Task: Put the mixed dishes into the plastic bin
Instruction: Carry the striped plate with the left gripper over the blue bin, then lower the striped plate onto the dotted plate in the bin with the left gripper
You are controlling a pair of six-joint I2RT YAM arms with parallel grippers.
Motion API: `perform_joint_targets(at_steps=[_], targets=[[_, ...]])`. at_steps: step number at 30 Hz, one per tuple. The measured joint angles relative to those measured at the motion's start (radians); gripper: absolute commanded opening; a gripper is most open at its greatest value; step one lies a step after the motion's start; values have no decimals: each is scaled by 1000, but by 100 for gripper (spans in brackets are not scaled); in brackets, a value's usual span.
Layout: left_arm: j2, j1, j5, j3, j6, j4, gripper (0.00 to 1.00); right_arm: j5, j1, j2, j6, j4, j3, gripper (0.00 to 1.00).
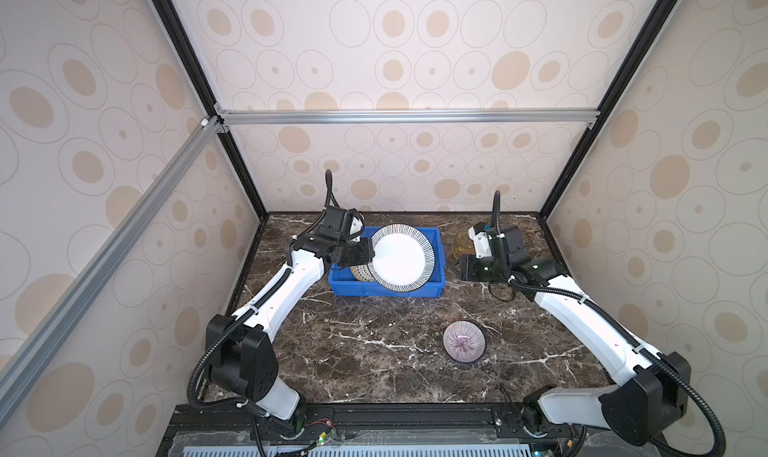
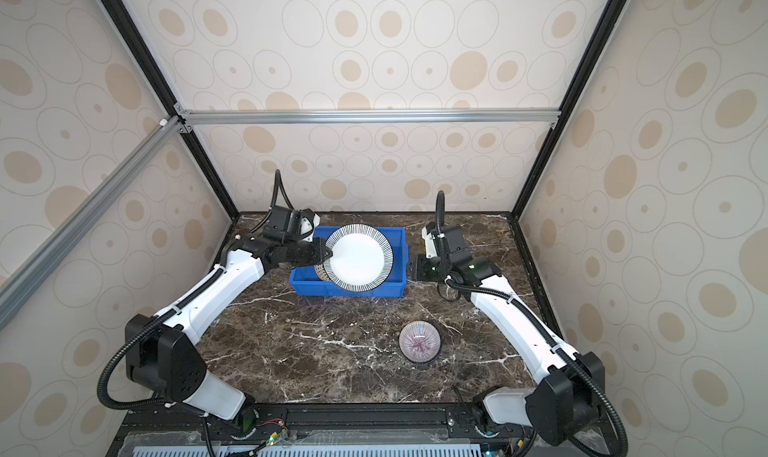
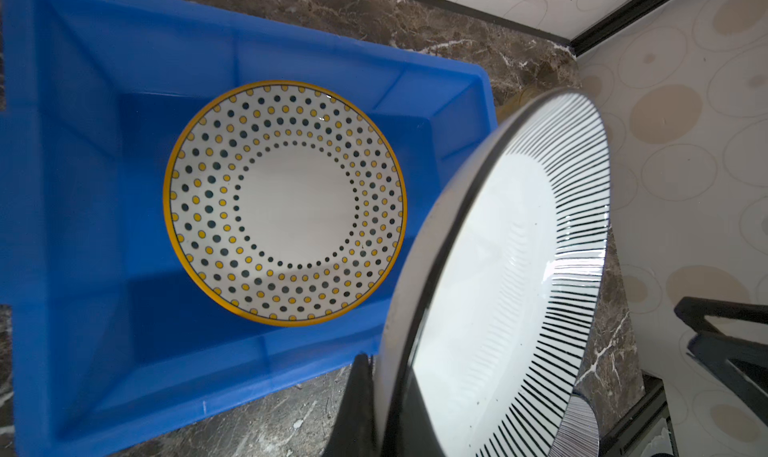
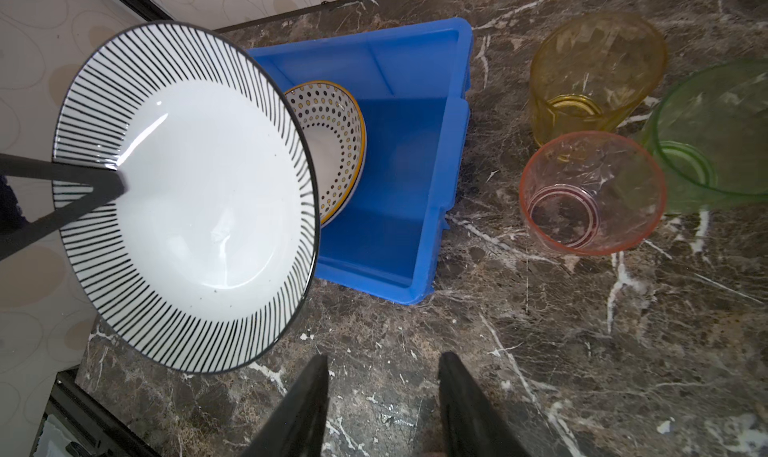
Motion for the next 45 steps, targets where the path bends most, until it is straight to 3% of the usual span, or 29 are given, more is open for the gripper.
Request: perform_joint_targets(at_steps=[22, 45], targets=[[211, 136, 89, 76, 17, 89, 0, -1, -1, 82, 2, -2, 90, 46], [413, 158, 20, 209, 14, 85, 0, 4, -2, 136, -7, -4, 92, 48]])
